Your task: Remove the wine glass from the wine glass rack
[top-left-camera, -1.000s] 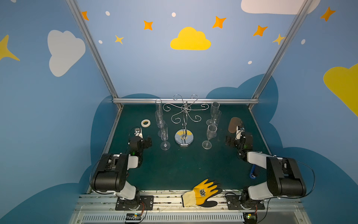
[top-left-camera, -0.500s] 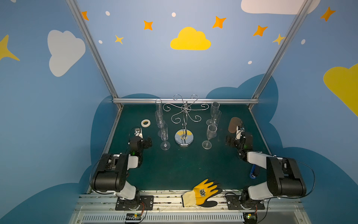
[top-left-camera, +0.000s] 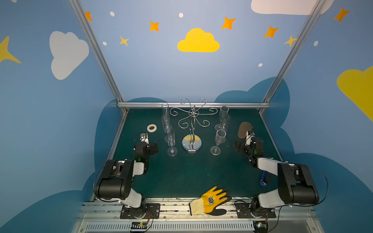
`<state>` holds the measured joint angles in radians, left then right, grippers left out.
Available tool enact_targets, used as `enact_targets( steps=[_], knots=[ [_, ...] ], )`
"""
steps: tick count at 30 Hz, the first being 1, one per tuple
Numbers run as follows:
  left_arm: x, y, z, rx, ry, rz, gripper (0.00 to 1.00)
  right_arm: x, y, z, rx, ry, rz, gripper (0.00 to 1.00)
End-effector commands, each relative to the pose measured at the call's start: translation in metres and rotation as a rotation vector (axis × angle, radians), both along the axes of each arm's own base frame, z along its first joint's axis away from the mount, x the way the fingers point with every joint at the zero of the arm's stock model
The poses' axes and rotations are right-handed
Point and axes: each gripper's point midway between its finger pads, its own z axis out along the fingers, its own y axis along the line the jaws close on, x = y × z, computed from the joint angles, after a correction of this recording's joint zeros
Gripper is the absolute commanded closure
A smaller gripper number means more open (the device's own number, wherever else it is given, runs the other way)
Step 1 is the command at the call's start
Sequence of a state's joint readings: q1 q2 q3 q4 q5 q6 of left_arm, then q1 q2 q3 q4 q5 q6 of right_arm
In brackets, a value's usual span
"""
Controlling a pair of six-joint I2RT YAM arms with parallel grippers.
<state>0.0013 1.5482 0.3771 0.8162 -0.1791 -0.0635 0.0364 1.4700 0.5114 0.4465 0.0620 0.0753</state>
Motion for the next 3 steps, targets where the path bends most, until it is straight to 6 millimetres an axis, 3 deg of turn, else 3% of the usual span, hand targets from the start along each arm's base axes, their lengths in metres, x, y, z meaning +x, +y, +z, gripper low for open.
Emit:
enact_targets(
  steps=[1, 3],
  knots=[
    [0.005, -0.0005, 0.0121, 0.006, -0.032, -0.004, 0.01, 0.0064, 0.0003, 0.0122, 0.016, -0.026, -0.005, 0.01],
    [0.0049, -0.0005, 0.0121, 0.006, -0.032, -0.004, 0.01, 0.0056, 0.0005, 0.0125, 0.014, -0.028, -0.004, 0.01]
  ],
)
